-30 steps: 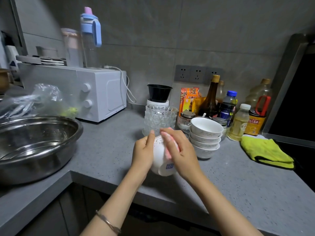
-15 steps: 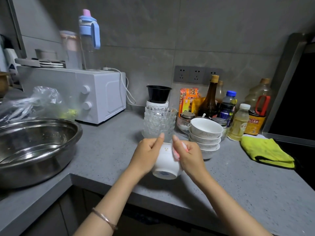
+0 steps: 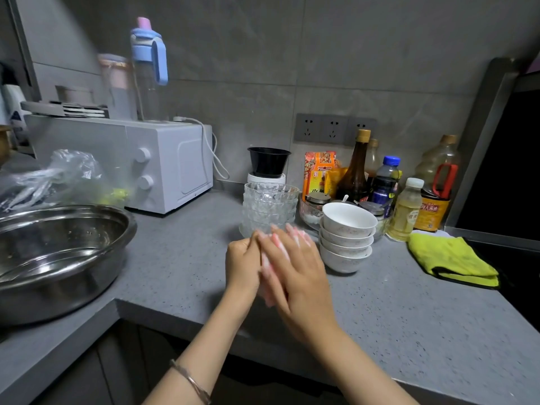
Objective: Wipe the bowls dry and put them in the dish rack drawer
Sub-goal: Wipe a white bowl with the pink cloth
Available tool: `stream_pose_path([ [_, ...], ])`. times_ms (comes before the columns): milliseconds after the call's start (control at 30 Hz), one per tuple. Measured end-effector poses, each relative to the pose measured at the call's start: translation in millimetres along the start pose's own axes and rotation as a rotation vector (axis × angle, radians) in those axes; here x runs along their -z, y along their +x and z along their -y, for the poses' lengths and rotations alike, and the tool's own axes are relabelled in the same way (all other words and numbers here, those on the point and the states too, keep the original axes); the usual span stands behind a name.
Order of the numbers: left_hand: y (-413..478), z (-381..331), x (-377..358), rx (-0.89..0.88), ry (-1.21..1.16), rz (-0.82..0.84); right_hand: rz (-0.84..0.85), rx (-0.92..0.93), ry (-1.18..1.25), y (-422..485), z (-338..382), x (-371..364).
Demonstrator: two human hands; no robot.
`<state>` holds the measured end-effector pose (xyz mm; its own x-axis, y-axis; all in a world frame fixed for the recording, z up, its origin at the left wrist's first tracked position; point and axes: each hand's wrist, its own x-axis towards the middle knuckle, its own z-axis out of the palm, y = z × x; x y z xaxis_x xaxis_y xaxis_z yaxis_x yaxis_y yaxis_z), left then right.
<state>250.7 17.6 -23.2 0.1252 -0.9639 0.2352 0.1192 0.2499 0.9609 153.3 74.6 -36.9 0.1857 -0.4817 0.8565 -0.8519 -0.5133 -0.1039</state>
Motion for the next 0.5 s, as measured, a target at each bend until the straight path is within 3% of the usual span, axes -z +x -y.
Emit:
stream_pose_path([
  [333, -15, -17, 3, 0.125, -0.181, -0.059, -0.059, -0.653, 0.821, 23, -5, 14],
  [433, -16, -16, 7, 0.154, -0.194, -0.025, -0.029, -0.852, 0.927, 26, -9, 20],
  [500, -11, -17, 8, 0.137, -0.095, 0.029, -0.027, -0.843, 0.911, 28, -13, 21],
])
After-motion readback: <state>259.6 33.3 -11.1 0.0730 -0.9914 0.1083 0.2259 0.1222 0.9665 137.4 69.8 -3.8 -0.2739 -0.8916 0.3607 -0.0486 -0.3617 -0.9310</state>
